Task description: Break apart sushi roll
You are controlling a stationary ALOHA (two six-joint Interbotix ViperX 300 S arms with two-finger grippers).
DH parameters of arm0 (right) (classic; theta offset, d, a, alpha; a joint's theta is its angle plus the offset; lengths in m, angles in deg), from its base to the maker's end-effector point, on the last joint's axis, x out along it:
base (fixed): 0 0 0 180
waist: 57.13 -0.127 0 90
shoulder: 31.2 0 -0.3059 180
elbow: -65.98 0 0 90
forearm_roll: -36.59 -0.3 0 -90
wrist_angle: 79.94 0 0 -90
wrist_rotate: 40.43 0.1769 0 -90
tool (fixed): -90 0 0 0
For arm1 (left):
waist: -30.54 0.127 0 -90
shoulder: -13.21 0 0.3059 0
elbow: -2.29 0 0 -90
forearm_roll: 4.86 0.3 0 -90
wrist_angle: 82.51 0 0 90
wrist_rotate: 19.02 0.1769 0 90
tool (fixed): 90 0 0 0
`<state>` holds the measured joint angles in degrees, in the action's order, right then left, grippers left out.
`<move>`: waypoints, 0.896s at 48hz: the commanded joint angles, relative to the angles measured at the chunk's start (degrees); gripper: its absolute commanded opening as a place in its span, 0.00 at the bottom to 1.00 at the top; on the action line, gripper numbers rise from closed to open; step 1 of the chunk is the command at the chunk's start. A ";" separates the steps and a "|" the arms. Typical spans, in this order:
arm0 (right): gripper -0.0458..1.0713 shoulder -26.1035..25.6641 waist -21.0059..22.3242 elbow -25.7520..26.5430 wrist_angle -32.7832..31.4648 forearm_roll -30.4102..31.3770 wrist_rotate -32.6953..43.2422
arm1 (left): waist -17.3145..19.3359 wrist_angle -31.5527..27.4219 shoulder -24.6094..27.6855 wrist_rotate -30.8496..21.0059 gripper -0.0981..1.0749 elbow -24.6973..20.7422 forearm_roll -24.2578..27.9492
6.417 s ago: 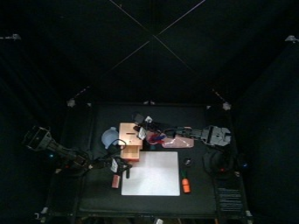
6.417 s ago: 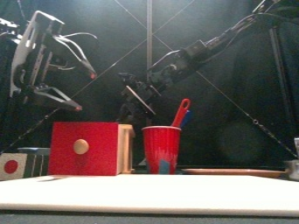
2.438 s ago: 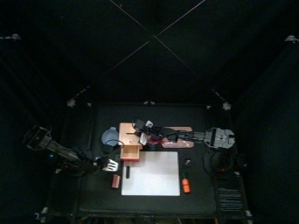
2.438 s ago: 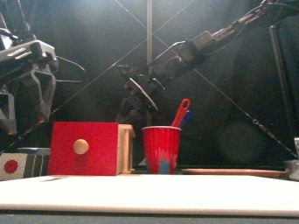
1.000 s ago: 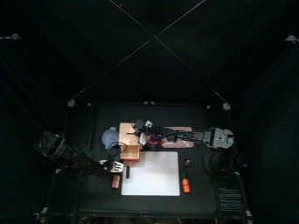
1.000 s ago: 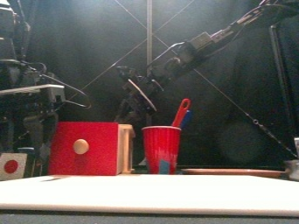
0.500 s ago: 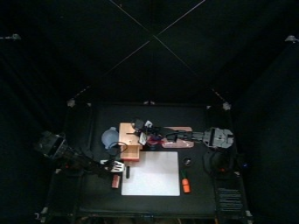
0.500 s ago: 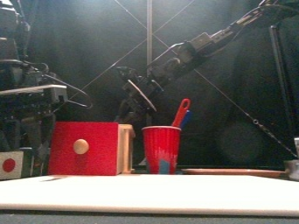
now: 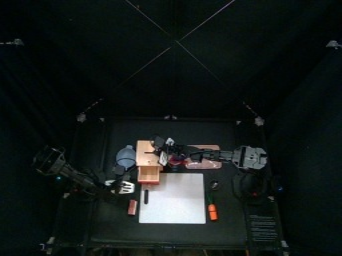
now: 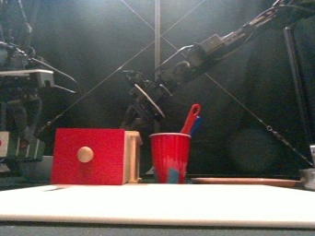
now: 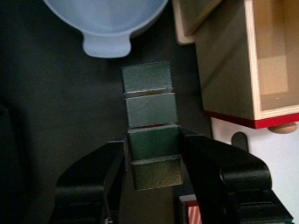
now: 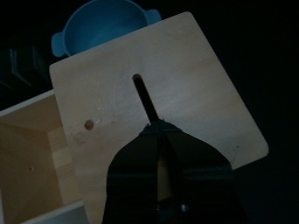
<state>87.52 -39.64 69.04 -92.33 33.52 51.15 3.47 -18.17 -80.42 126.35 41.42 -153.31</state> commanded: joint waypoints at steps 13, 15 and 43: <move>0.09 -4.31 -1.05 1.05 0.09 -0.18 0.00 | -7.73 3.60 -8.61 2.20 0.68 -1.05 13.80; 0.09 -5.10 -1.41 0.79 0.09 -0.18 0.00 | -8.35 3.69 -9.67 2.37 0.68 -0.97 16.26; 0.09 -25.58 -10.11 -14.77 1.41 0.09 -0.18 | -7.56 -14.94 -12.83 13.71 0.68 2.64 43.51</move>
<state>67.04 -48.07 56.29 -91.98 33.43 51.06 -5.23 -29.68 -93.08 139.97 44.14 -113.05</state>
